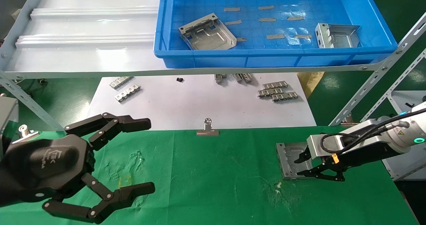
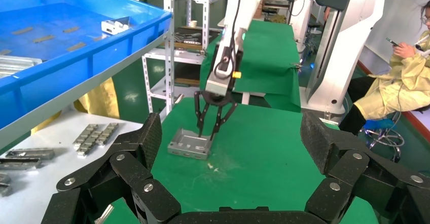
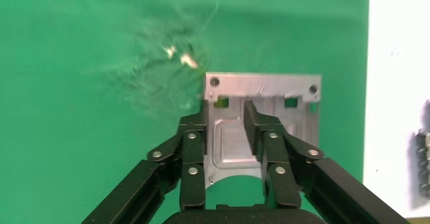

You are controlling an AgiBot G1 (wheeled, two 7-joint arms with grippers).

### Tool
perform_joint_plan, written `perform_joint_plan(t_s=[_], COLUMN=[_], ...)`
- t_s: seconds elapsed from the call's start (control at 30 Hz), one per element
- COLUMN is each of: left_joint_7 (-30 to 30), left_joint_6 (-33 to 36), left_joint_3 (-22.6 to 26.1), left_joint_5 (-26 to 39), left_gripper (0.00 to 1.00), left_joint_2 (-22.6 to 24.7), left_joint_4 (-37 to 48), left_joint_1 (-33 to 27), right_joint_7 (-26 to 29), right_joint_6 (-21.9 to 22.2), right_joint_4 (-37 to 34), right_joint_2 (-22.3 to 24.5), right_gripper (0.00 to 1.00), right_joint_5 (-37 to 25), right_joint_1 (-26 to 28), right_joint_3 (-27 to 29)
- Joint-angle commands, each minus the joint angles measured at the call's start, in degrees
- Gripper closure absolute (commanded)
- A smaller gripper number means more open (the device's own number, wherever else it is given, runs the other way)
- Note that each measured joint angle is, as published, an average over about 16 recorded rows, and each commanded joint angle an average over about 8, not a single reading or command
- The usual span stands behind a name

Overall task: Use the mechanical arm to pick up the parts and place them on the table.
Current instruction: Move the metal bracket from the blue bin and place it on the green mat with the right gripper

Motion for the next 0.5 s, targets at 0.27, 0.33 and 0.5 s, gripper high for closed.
perform_joint_plan(t_s=[0.27, 0.33, 0.5], left_joint_7=[0.0, 0.0, 0.0], left_joint_6=[0.0, 0.0, 0.0], left_joint_3=[0.0, 0.0, 0.0], left_joint_5=[0.0, 0.0, 0.0], left_gripper=[0.00, 0.00, 0.00], left_joint_2=[0.0, 0.0, 0.0], left_joint_4=[0.0, 0.0, 0.0], left_joint_1=[0.0, 0.0, 0.0], right_joint_7=[3.4, 3.6, 3.5], right_joint_6=[-5.2, -5.4, -5.4], right_joint_4=[2.4, 2.5, 2.5], right_joint_2=[2.3, 2.6, 2.6], right_gripper=[0.00, 0.00, 0.00], right_joint_5=[4.5, 5.0, 5.1], right_joint_1=[1.1, 1.0, 0.9], right_joint_3=[2.2, 2.5, 2.6])
